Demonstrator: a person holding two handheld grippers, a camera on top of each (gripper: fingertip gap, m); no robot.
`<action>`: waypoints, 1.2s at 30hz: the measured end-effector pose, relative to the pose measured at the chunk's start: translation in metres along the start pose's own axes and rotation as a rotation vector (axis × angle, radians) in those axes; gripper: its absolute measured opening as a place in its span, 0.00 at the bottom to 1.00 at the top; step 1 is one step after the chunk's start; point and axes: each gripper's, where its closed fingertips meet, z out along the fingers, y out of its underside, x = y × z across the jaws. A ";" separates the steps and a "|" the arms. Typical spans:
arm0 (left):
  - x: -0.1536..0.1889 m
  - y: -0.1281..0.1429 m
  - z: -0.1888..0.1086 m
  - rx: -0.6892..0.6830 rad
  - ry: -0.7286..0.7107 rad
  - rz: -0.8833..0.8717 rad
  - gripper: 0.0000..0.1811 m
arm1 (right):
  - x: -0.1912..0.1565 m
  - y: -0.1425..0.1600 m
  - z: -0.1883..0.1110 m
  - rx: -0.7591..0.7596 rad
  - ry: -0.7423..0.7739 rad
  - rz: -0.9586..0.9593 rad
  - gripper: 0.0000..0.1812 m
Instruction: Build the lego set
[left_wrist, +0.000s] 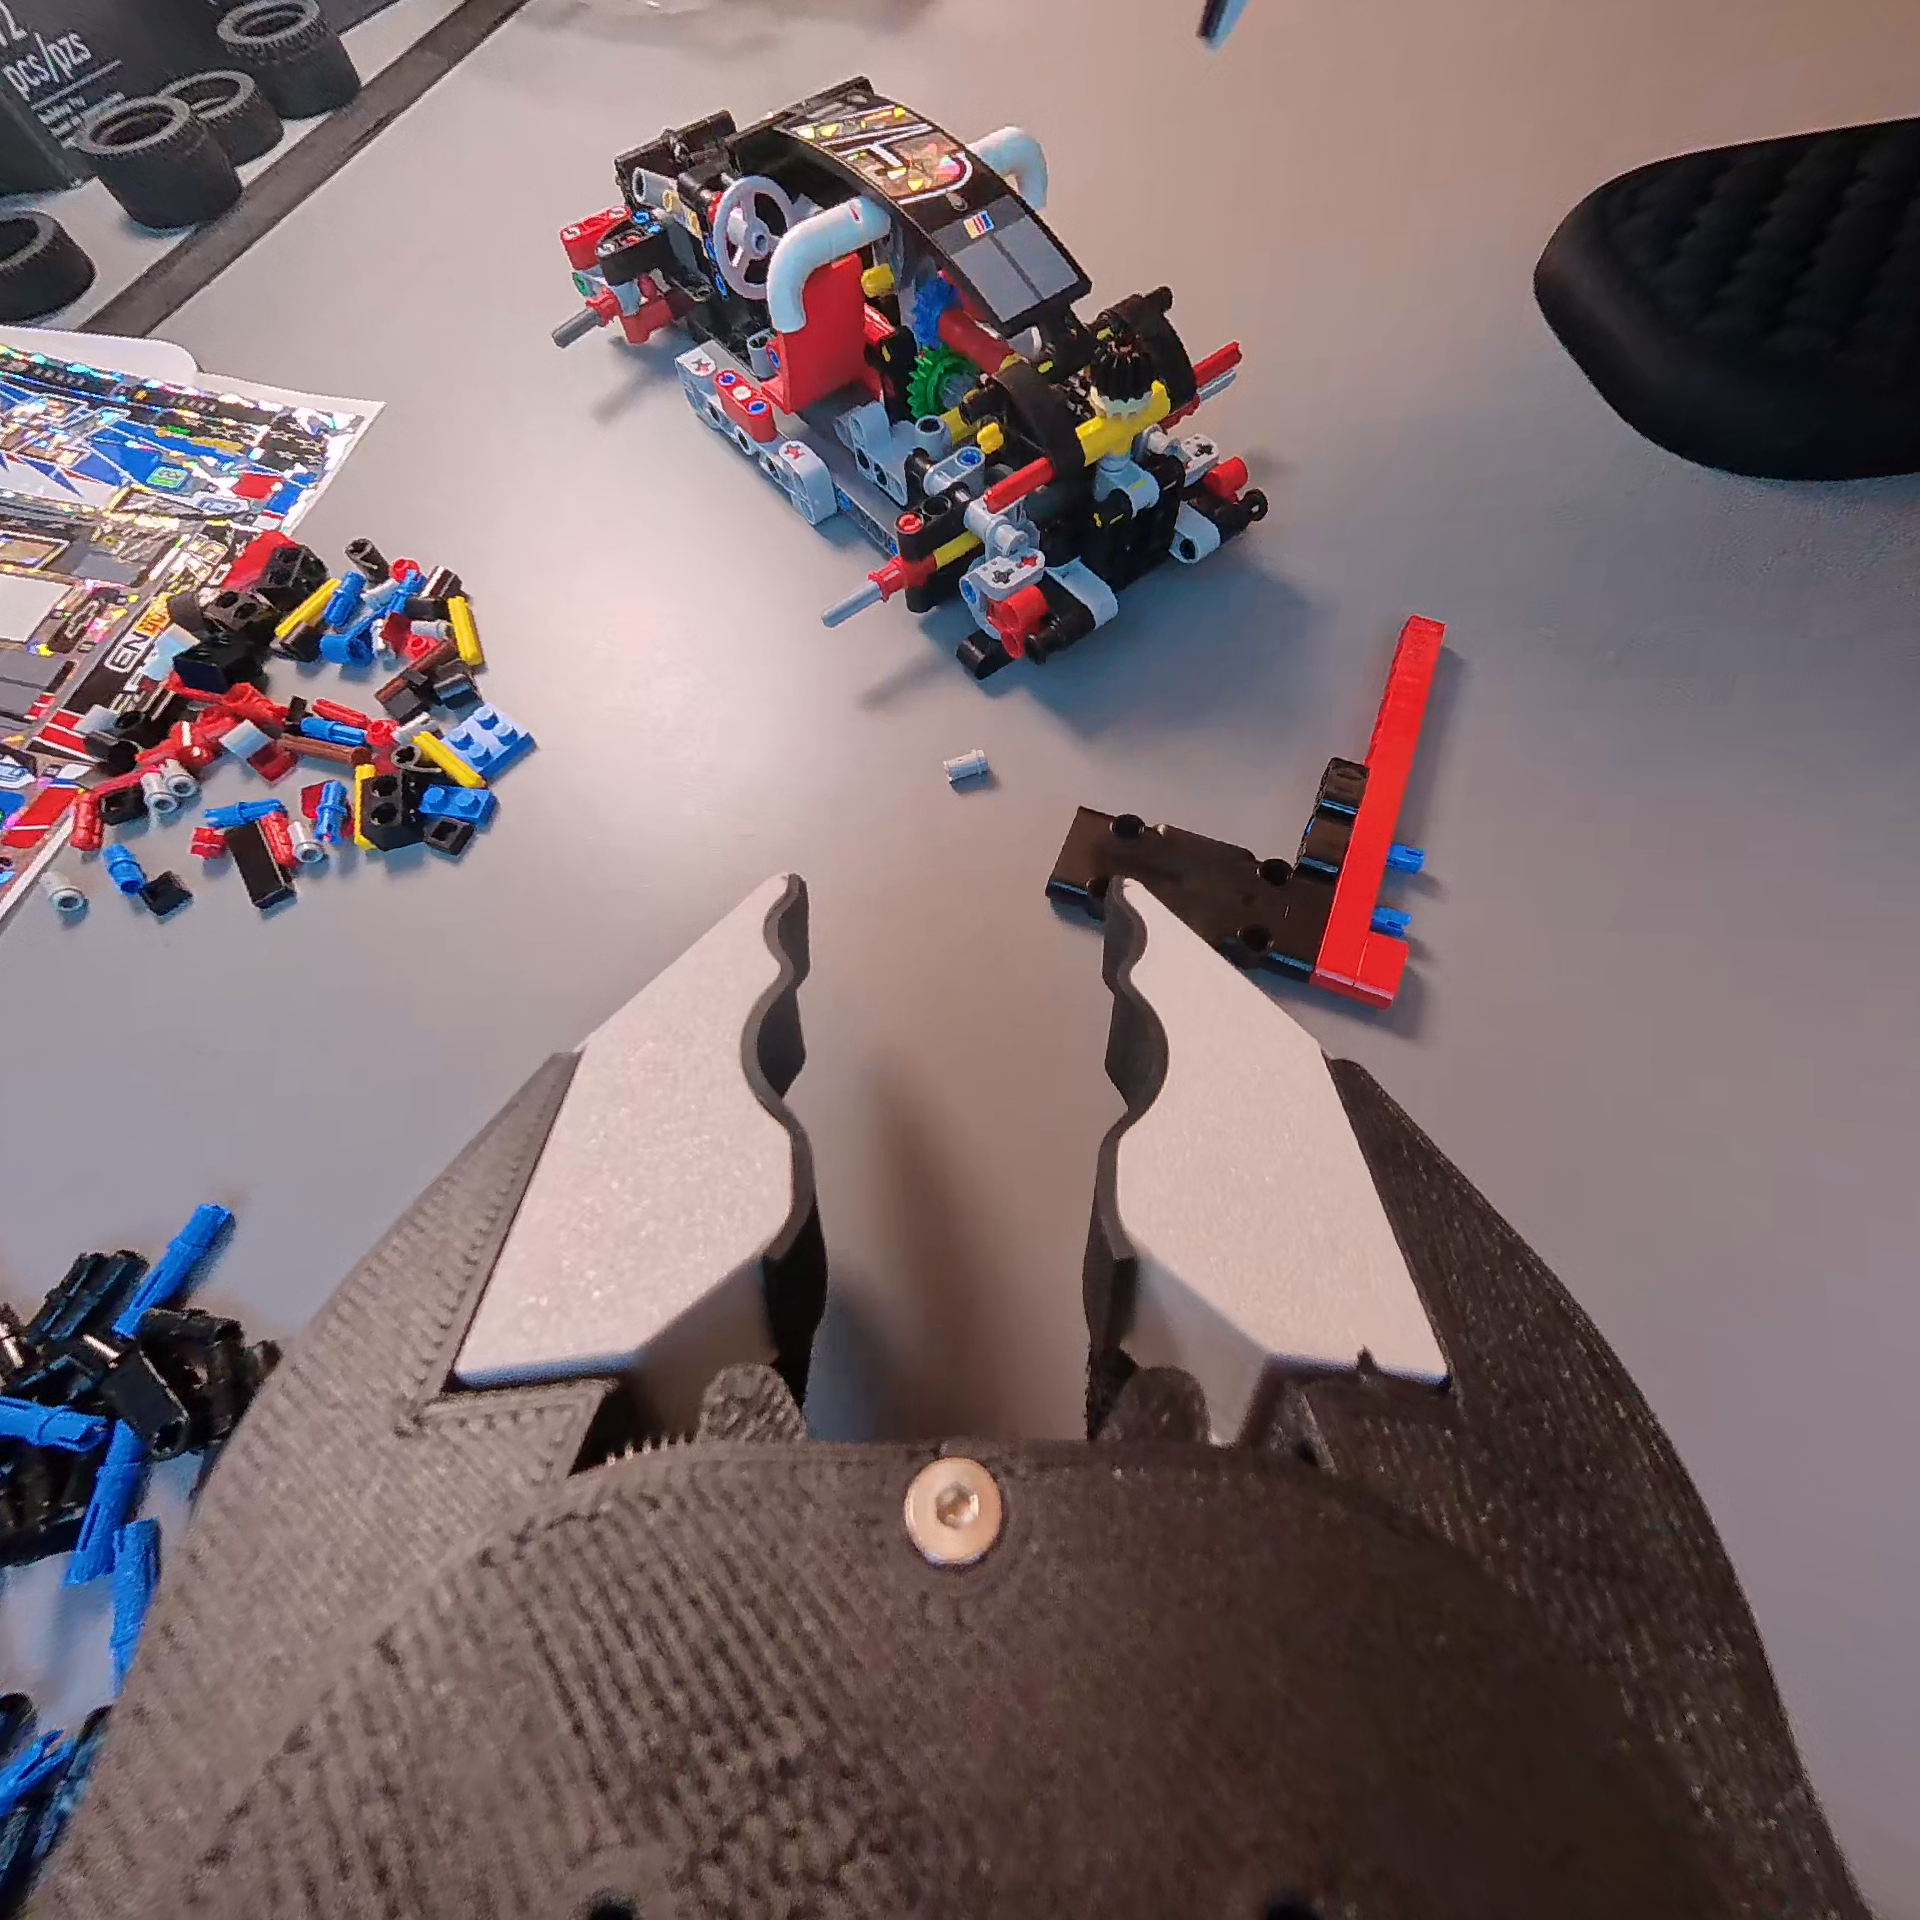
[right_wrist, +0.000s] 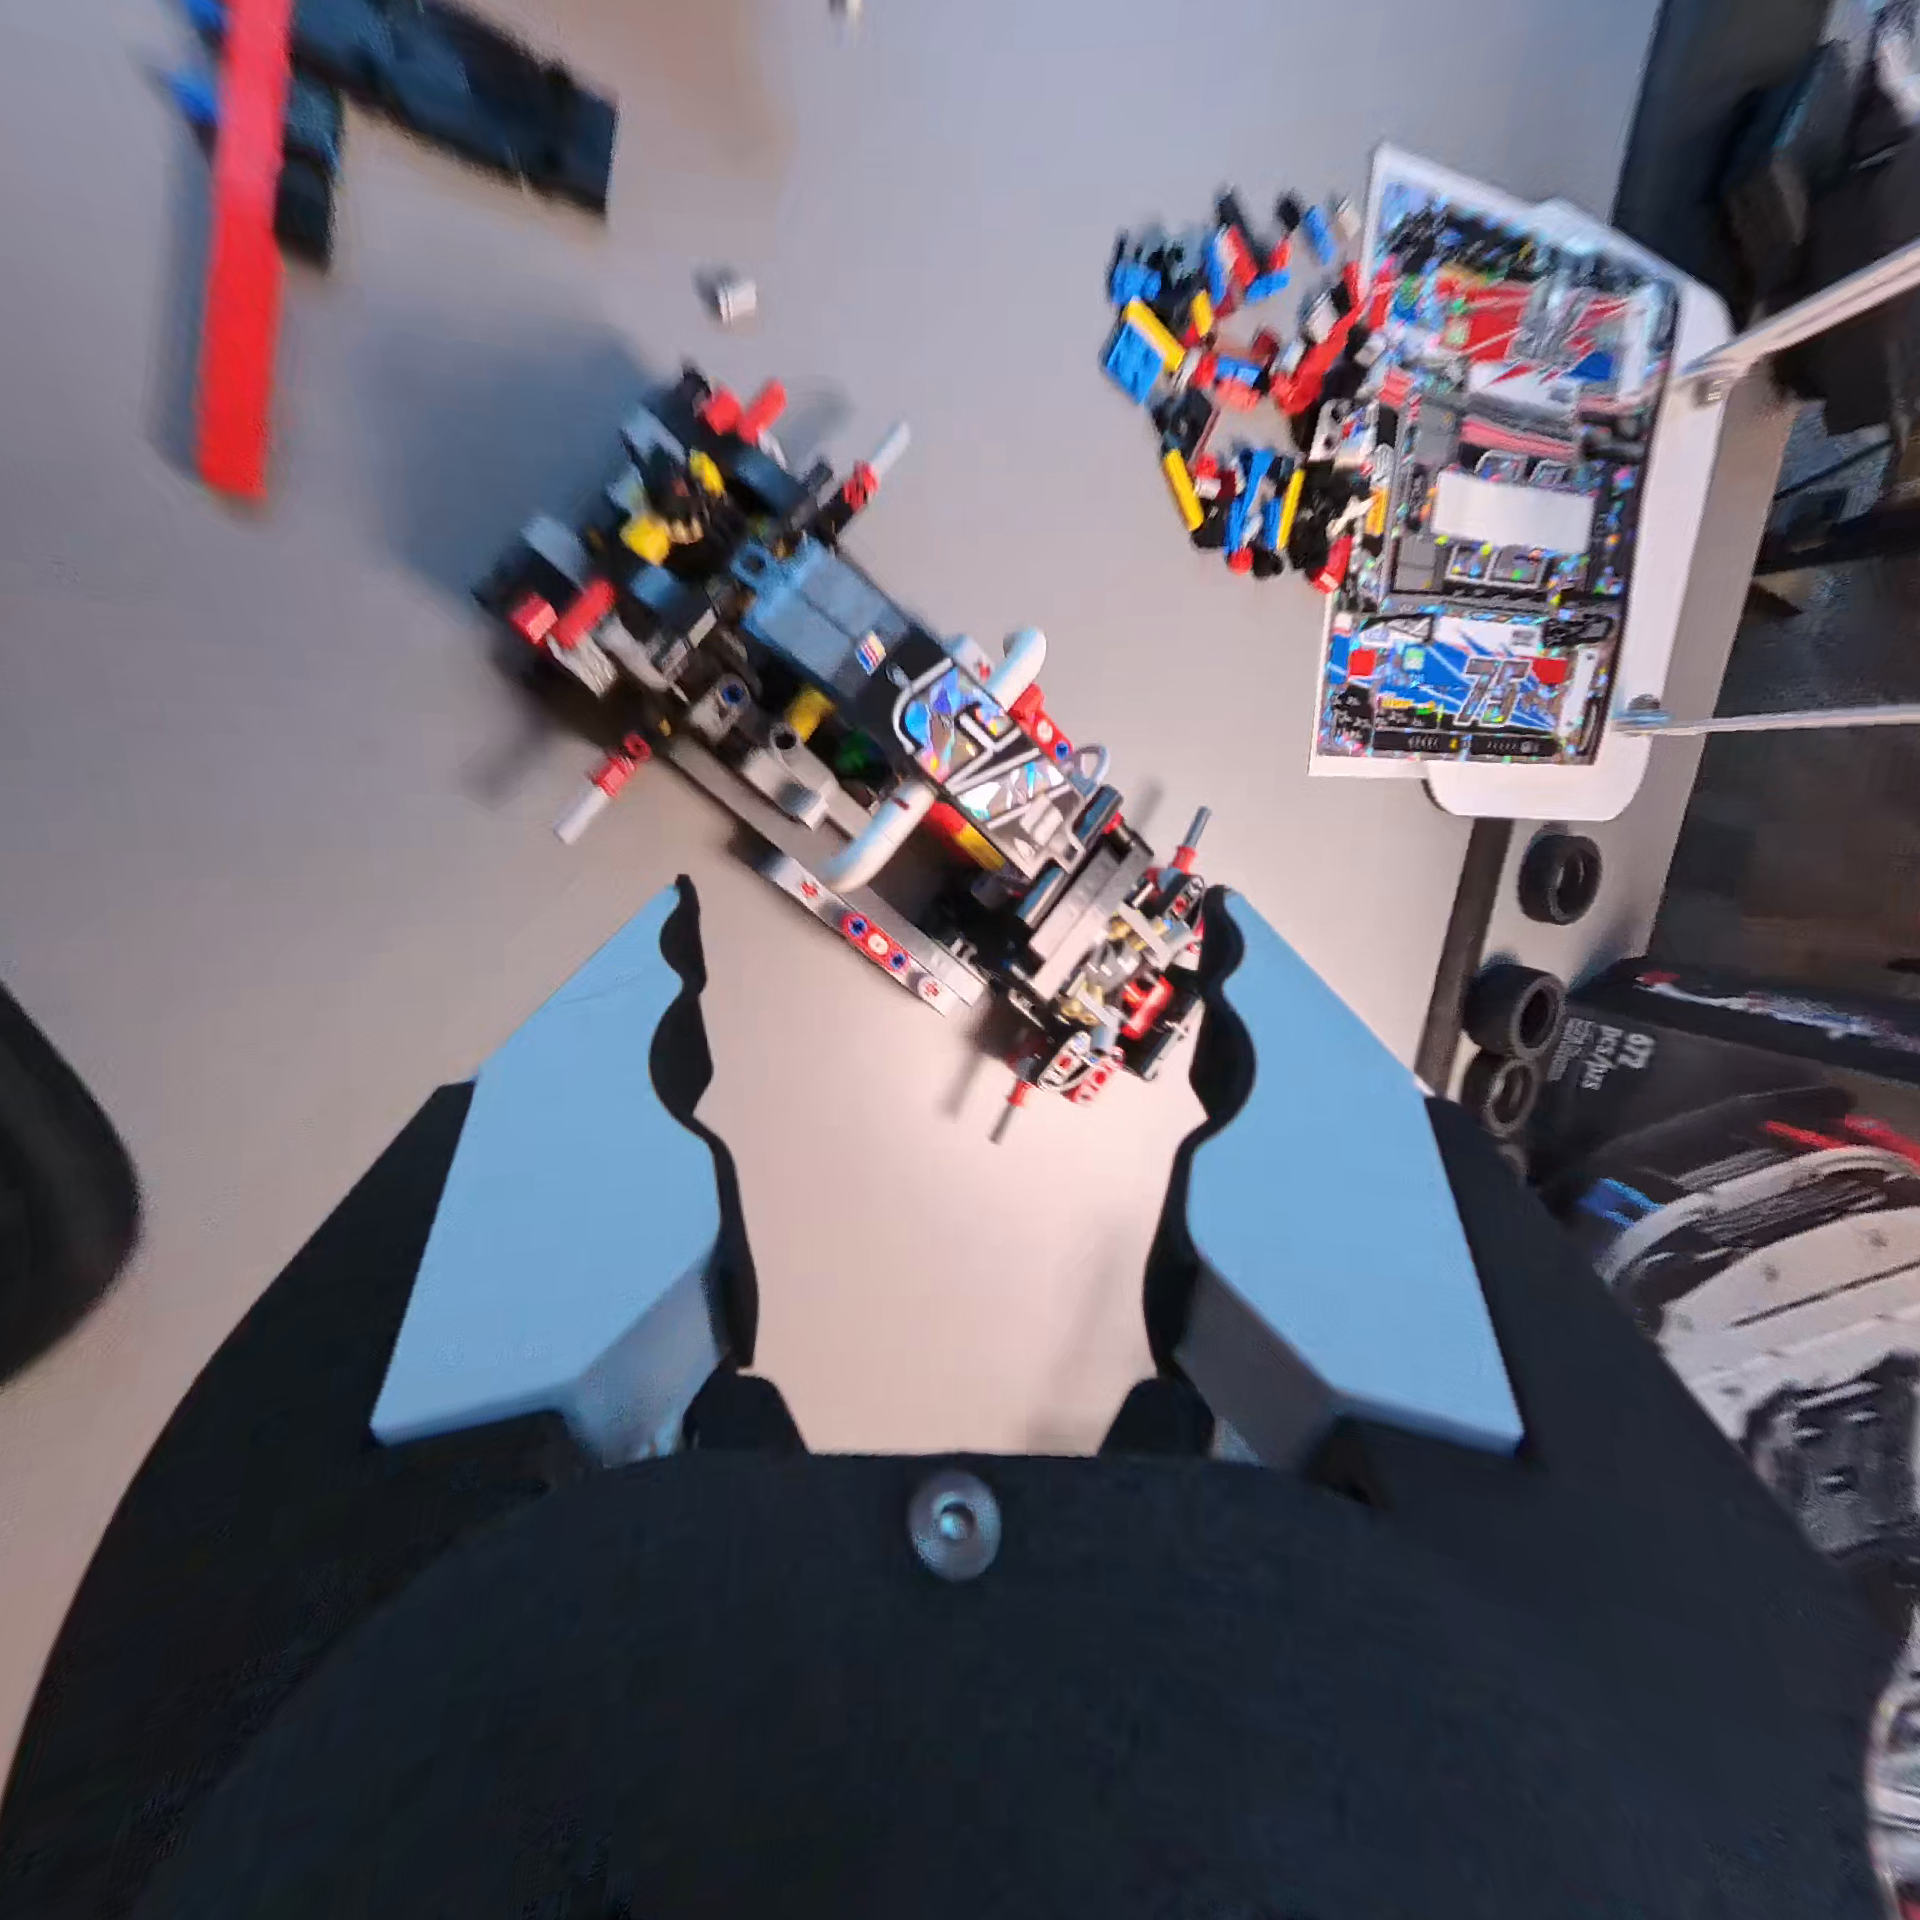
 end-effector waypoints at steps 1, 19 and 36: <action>-0.001 0.000 0.000 0.002 -0.002 -0.003 0.31 | 0.003 0.006 0.008 -0.061 -0.015 -0.073 0.54; -0.006 0.003 -0.001 0.006 0.002 -0.033 0.31 | -0.020 0.014 0.082 -0.215 -0.323 -0.352 0.46; -0.002 0.003 0.002 -0.003 0.006 -0.019 0.31 | -0.019 0.069 0.057 -0.229 -0.301 -0.042 0.39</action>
